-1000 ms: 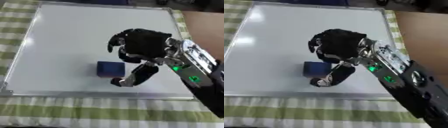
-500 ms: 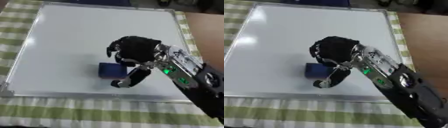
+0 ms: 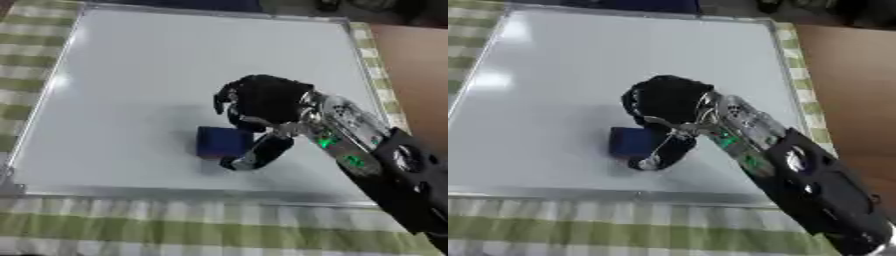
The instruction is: Wipe the whiteboard clean with a brush.
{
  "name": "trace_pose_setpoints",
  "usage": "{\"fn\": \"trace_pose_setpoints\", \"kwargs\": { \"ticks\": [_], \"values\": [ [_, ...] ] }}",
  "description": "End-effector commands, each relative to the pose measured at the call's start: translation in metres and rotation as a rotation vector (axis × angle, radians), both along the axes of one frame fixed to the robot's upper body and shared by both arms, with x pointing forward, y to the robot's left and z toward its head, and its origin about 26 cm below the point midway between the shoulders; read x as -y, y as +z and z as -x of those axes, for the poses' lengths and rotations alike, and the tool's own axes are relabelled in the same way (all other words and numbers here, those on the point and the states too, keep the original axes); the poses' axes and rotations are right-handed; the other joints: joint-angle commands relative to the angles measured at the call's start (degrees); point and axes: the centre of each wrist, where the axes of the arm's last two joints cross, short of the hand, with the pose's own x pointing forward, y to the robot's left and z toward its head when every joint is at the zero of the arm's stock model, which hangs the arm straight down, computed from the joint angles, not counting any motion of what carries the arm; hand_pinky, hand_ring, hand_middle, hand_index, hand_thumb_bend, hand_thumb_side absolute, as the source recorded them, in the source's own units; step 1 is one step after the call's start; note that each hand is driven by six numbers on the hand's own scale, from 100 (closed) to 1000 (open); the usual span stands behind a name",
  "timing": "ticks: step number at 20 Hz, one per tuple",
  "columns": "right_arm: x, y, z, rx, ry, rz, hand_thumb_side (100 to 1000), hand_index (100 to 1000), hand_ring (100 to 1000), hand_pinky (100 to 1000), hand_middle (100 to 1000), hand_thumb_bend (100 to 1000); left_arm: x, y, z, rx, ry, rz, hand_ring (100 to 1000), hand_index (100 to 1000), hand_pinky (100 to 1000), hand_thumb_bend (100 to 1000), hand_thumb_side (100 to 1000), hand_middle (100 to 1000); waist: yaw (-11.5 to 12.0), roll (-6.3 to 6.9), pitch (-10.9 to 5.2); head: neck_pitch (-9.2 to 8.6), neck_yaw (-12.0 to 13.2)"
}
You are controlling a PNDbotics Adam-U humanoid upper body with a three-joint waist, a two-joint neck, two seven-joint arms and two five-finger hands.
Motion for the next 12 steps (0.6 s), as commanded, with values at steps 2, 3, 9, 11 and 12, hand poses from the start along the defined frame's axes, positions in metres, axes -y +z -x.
{"fn": "trace_pose_setpoints", "kwargs": {
  "ticks": [2, 3, 9, 11, 12],
  "values": [
    [0.001, 0.004, -0.003, 0.011, -0.008, -0.007, 614, 100, 793, 689, 654, 403, 0.0, 0.008, 0.002, 0.028, -0.004, -0.019, 488, 439, 465, 100, 1000, 494, 0.1, 0.19, -0.79, -0.76, -0.2],
    [0.001, 0.002, -0.003, 0.005, -0.012, -0.009, 599, 100, 790, 685, 649, 407, 0.0, 0.008, 0.002, 0.028, -0.004, -0.019, 488, 439, 465, 100, 1000, 494, 0.1, 0.19, -0.78, -0.8, -0.2],
    [0.003, -0.005, -0.008, -0.035, -0.028, -0.023, 557, 100, 779, 670, 638, 420, 0.0, 0.008, 0.002, 0.028, -0.004, -0.019, 488, 438, 465, 100, 1000, 494, 0.0, 0.16, -0.73, -1.01, -0.1],
    [0.003, -0.006, -0.009, -0.045, -0.03, -0.028, 546, 100, 775, 666, 629, 425, 0.0, 0.008, 0.002, 0.027, -0.003, -0.019, 488, 438, 465, 100, 1000, 494, 0.0, 0.16, -0.71, -1.03, -0.1],
    [0.003, -0.007, -0.009, -0.05, -0.032, -0.031, 543, 100, 774, 665, 628, 425, 0.0, 0.008, 0.002, 0.027, -0.003, -0.019, 488, 438, 465, 100, 1000, 494, 0.0, 0.16, -0.71, -1.03, -0.1]
  ]
}}
